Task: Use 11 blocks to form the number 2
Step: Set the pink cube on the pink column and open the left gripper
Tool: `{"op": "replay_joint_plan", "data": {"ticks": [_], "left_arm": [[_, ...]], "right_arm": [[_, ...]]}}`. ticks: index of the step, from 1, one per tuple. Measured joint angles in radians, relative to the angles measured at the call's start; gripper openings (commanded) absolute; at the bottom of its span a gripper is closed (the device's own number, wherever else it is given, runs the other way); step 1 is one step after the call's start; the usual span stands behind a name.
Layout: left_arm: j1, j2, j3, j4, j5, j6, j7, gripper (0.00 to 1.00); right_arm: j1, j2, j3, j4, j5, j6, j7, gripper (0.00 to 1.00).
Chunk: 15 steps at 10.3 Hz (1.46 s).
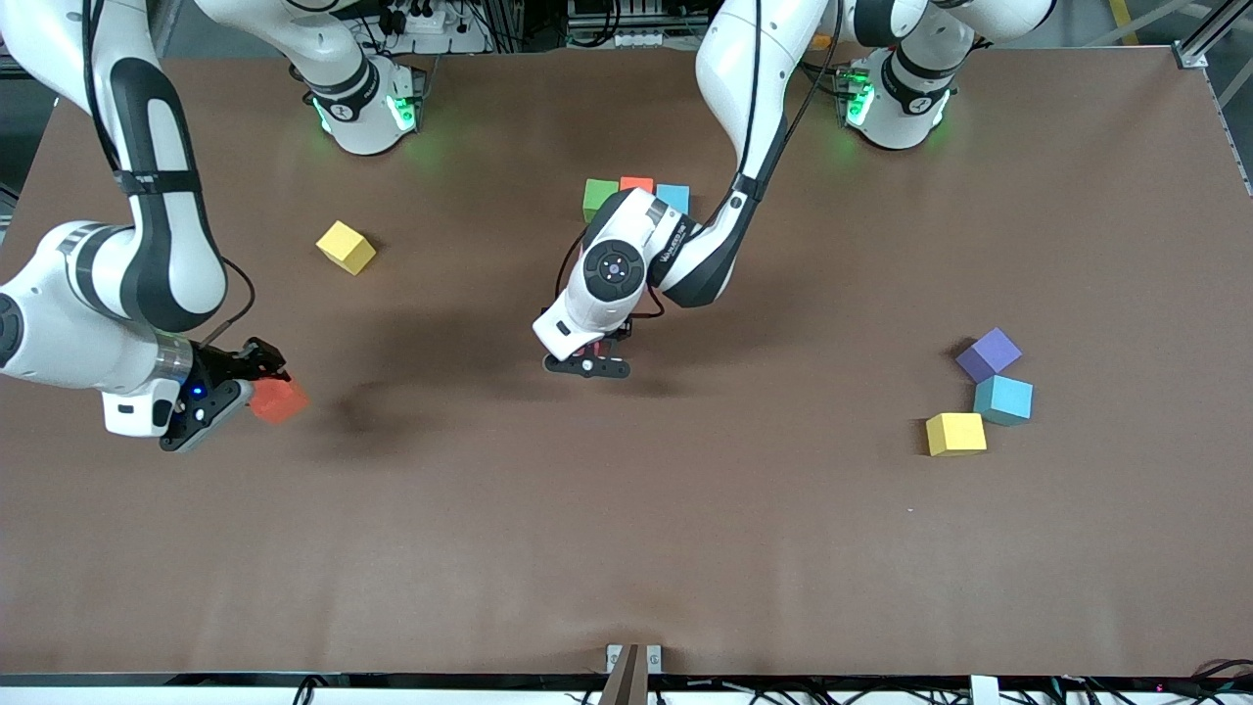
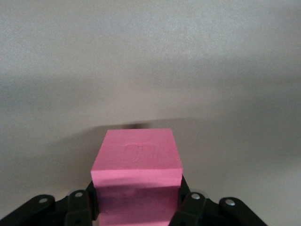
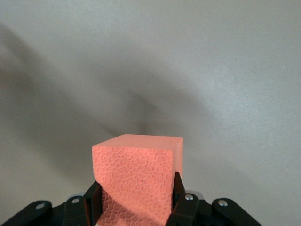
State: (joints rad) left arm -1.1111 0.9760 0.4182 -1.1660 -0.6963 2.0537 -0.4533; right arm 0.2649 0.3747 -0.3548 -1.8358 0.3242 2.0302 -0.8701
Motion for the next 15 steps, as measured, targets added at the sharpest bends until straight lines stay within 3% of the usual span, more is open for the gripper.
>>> {"op": "replay_joint_plan", "data": {"ticks": [4,9,12,13,14,15], "left_arm": [[0.0,0.006,0.0,0.0,0.0,-0.027,0.029,0.24],[0.0,0.018,0.0,0.0,0.0,-0.032,0.038,0.26],[0.0,0.021,0.0,0.0,0.0,-0.033,0.039,0.38],[0.0,0.022,0.0,0.0,0.0,-0.033,0.039,0.58],[0.0,0.022,0.0,0.0,0.0,-0.035,0.039,1.0],[0.0,0.022,0.0,0.0,0.0,-0.035,0.04,1.0]], "right_arm": [[0.054,0.0,-0.001,0.013,0.01,-0.04,0.179,0.02],[0.054,0.0,-0.004,0.013,0.01,-0.044,0.197,0.02],[0.054,0.0,-0.004,0.013,0.01,-0.045,0.197,0.03],[0.054,0.0,-0.004,0.013,0.01,-0.045,0.197,0.03],[0.054,0.0,-0.004,0.013,0.01,-0.045,0.197,0.03],[0.054,0.0,-0.004,0.013,0.01,-0.045,0.197,0.03]]}}
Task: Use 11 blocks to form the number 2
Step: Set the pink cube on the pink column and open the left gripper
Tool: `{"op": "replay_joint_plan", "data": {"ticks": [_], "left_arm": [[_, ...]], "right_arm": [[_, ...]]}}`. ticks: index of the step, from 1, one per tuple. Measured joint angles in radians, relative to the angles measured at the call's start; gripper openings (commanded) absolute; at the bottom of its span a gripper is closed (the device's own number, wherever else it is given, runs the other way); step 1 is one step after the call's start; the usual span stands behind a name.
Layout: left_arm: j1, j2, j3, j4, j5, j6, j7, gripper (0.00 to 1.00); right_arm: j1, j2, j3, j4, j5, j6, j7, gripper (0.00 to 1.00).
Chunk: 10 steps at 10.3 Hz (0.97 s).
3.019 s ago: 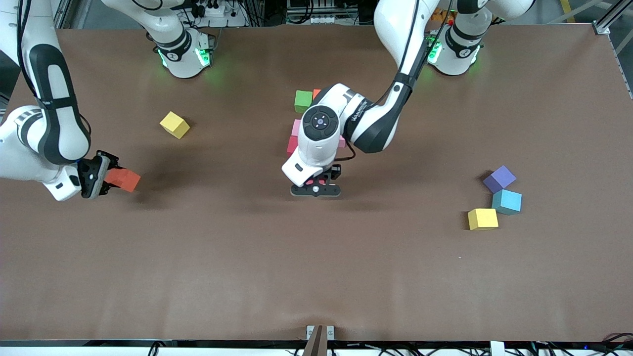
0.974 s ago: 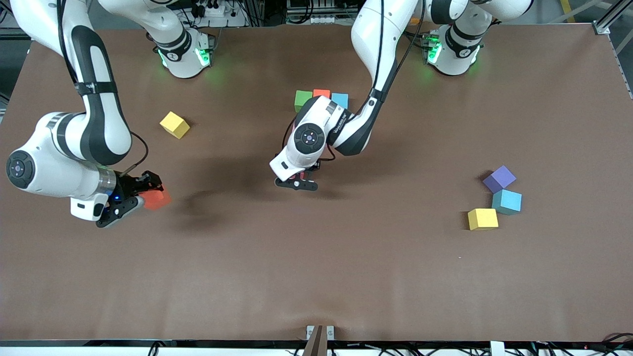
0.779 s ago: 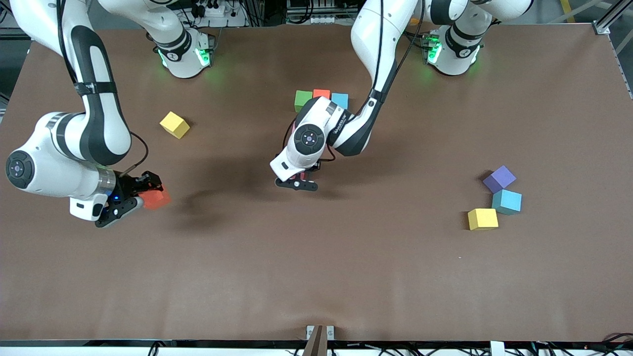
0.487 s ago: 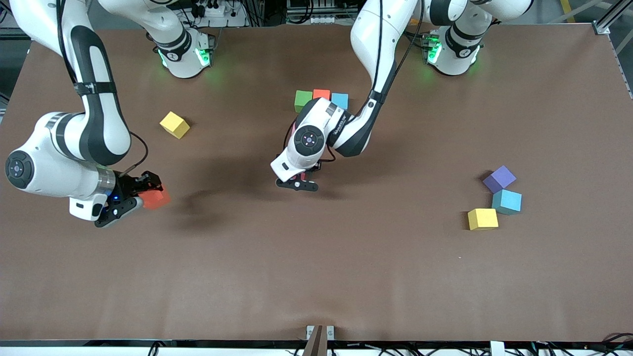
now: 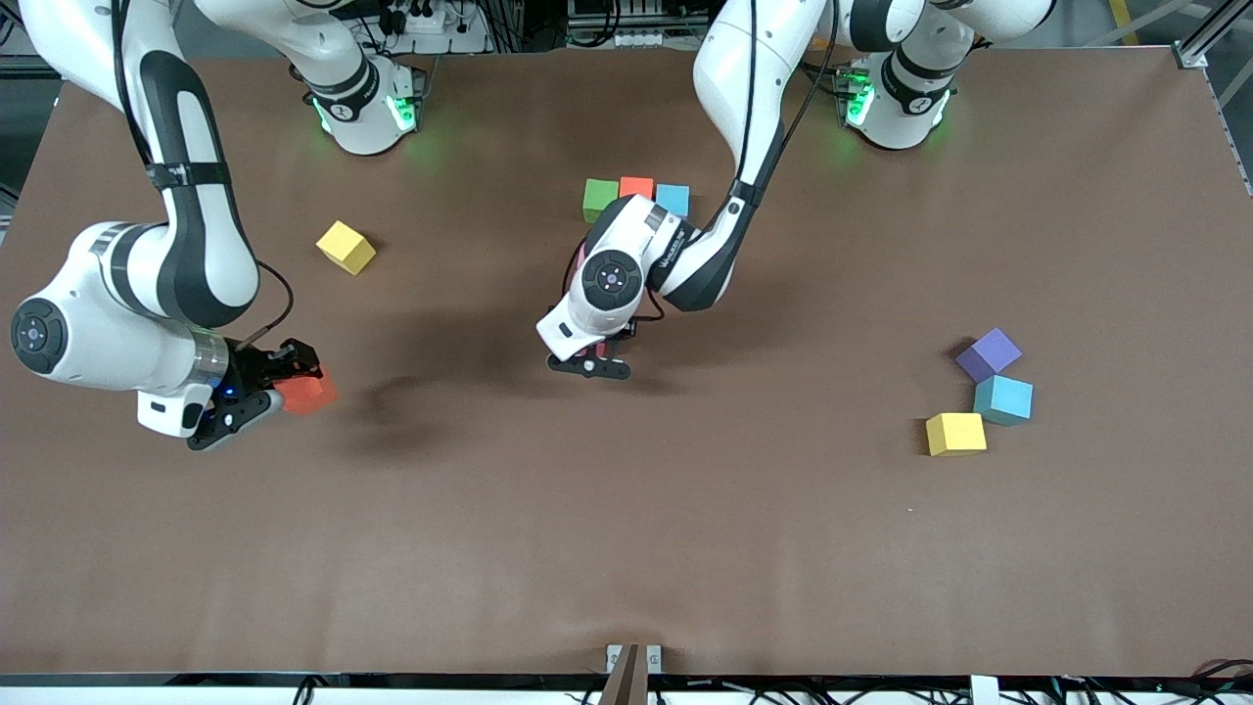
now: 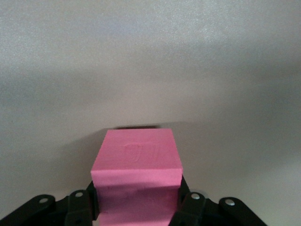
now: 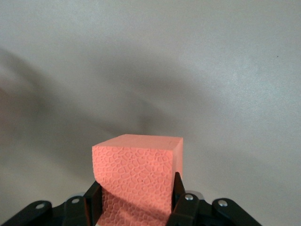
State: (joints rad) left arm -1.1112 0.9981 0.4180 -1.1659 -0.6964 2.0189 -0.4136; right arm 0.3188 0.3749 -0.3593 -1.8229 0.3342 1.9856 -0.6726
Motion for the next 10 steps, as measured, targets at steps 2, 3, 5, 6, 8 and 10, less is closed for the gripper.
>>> {"op": "replay_joint_plan", "data": {"ticks": [2,3,5,6,8,10], "left_arm": [[-0.001,0.0,0.0,0.0,-0.01,0.0,0.0,1.0],[-0.003,0.0,0.0,0.0,-0.011,-0.001,0.001,1.0],[-0.007,0.0,0.005,0.001,-0.011,-0.015,0.001,1.0],[-0.016,0.0,0.023,0.003,-0.011,-0.04,0.001,1.0],[-0.031,-0.021,0.112,0.017,-0.011,-0.121,0.001,1.0],[-0.029,-0.104,0.223,0.017,-0.012,-0.226,0.001,1.0]], "right_arm": [[0.0,0.0,0.0,0.0,0.0,0.0,0.0,0.03],[0.0,0.0,0.0,0.0,0.0,0.0,0.0,0.03],[0.0,0.0,-0.001,0.0,0.0,0.0,0.0,0.03],[0.0,0.0,-0.001,0.0,0.0,0.0,0.0,0.03],[0.0,0.0,0.0,0.0,0.0,-0.001,0.0,0.03],[0.012,0.0,0.004,0.002,0.001,-0.002,0.0,0.03]]}}
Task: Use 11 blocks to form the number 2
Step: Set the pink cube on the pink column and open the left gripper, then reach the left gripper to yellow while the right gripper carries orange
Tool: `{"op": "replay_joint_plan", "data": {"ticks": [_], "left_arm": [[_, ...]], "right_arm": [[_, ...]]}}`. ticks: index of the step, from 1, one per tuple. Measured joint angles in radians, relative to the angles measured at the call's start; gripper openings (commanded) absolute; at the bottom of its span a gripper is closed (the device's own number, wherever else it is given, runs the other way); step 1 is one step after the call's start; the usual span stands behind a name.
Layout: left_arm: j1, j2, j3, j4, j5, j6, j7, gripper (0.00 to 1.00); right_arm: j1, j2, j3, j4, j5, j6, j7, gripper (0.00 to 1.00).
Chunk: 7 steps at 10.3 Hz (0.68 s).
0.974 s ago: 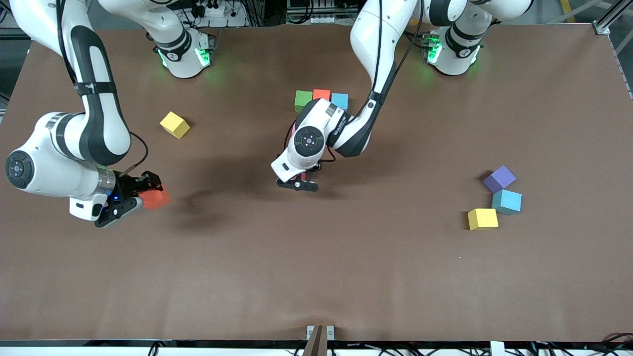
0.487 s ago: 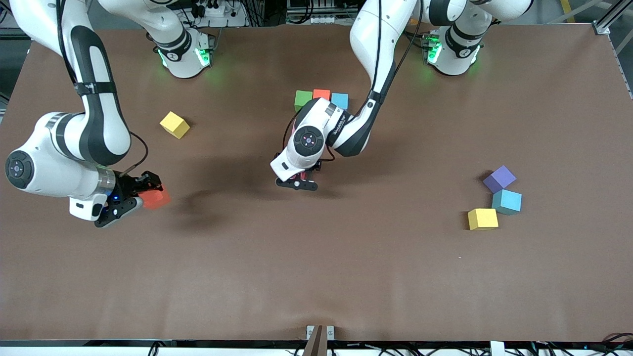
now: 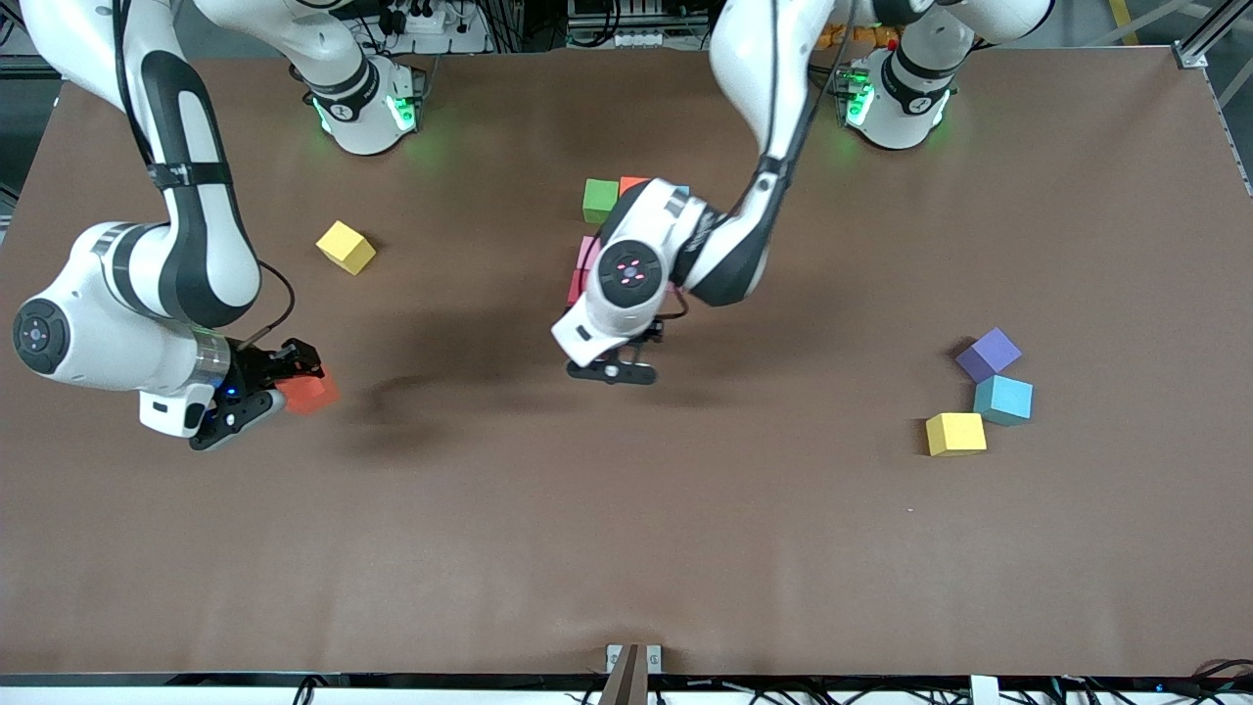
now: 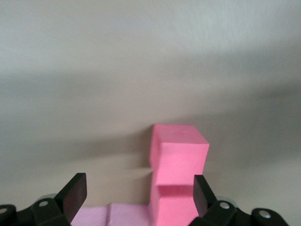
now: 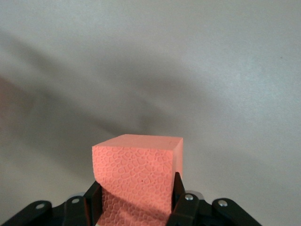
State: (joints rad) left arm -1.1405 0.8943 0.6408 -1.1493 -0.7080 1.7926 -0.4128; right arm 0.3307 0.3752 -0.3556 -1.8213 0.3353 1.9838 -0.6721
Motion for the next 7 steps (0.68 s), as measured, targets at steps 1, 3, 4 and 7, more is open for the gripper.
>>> {"op": "replay_joint_plan", "data": {"ticks": [1,3,4,7], "left_arm": [[0.004,-0.038,0.06,-0.005,0.0,-0.059,0.0,1.0],[0.038,-0.093,0.146,-0.018,0.0,-0.138,0.001,1.0],[0.077,-0.114,0.163,-0.022,0.013,-0.172,0.021,1.0],[0.212,-0.169,0.173,-0.048,0.125,-0.222,0.223,1.0]], "right_arm": [[0.021,0.0,0.001,0.005,0.001,0.0,0.0,0.03],[0.08,0.0,0.001,0.025,0.001,-0.001,0.007,0.01],[0.114,0.0,0.001,0.036,0.002,-0.001,0.011,0.0],[0.254,0.001,0.003,0.058,0.011,0.013,0.015,0.0]]}}
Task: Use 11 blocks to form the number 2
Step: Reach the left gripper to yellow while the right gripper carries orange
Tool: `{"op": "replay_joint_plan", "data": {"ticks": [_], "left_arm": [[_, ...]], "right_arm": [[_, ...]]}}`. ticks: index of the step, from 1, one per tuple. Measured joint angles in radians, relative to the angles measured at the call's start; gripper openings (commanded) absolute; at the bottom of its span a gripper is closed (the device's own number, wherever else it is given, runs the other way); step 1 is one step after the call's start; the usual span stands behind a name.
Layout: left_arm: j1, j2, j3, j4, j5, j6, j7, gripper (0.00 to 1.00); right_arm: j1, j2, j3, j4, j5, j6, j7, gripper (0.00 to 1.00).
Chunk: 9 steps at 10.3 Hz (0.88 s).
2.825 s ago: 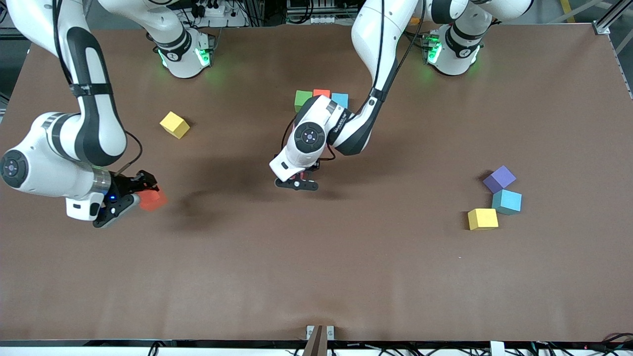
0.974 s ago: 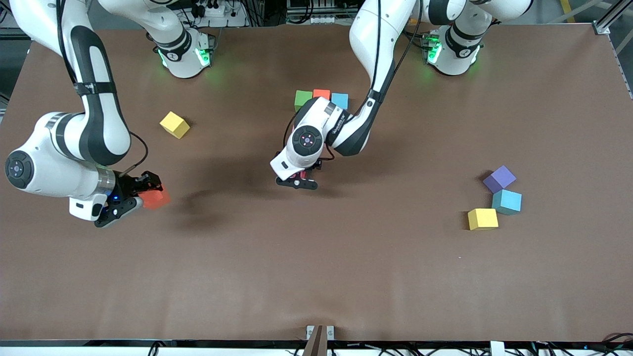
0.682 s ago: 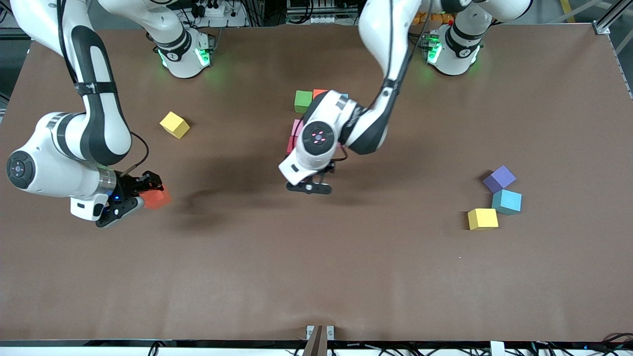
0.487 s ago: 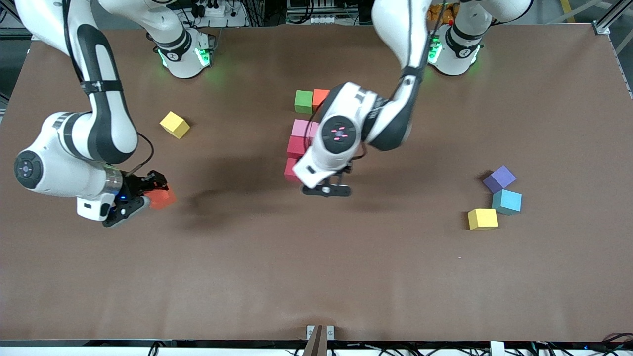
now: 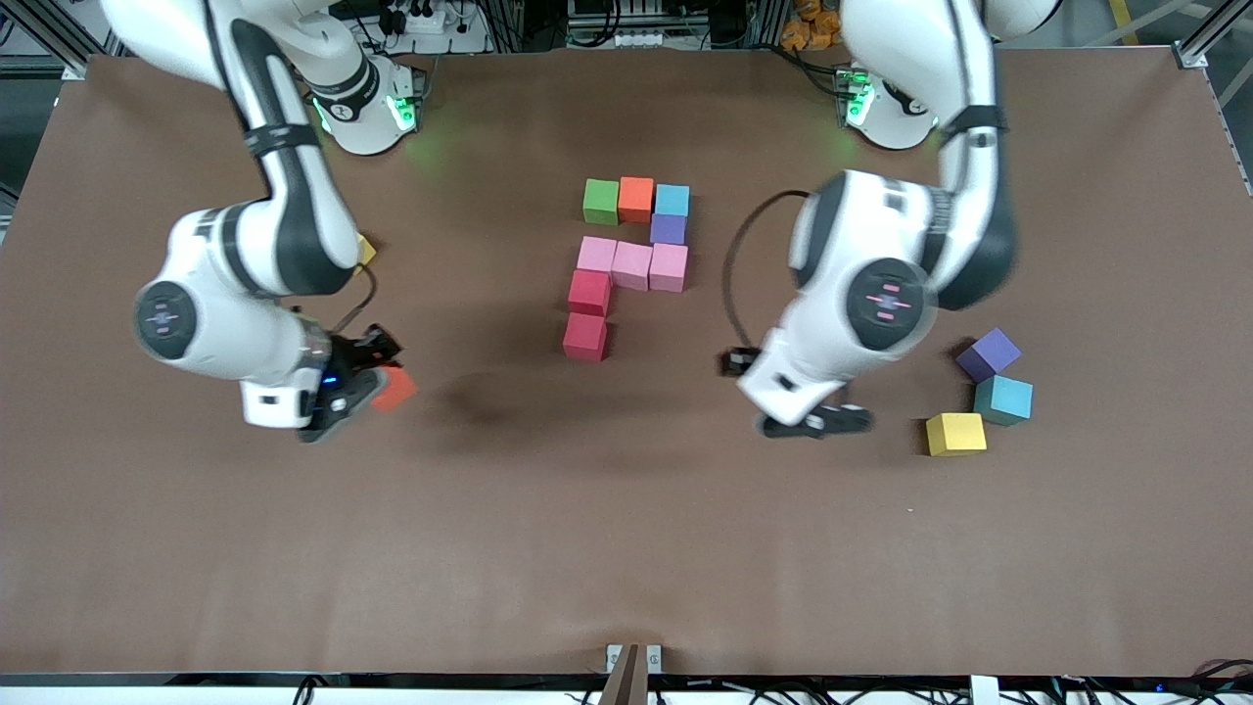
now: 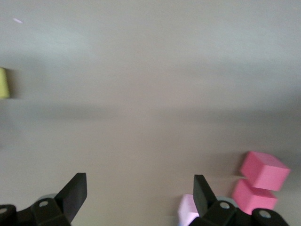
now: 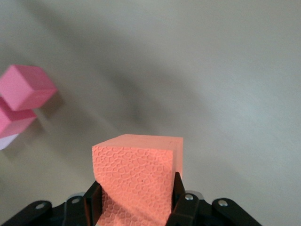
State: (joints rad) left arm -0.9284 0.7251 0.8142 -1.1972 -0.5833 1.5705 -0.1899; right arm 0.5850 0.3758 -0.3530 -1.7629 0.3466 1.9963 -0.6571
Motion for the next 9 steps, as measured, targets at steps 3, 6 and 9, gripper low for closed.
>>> {"op": "replay_joint_plan", "data": {"ticks": [3,6,9], "left_arm": [[0.167,-0.028,-0.021,-0.052,0.076,-0.006,0.203,1.0],[0.328,-0.037,-0.139,-0.116,0.18,0.002,0.231,1.0],[0.427,-0.036,-0.176,-0.174,0.185,0.087,0.348,1.0]], "right_arm": [[0.149,0.051,0.01,0.008,0.1,0.094,0.0,0.0],[0.241,0.147,0.039,0.1,0.162,0.117,-0.014,0.0],[0.244,0.254,0.087,0.208,0.271,0.122,-0.131,0.0]]}}
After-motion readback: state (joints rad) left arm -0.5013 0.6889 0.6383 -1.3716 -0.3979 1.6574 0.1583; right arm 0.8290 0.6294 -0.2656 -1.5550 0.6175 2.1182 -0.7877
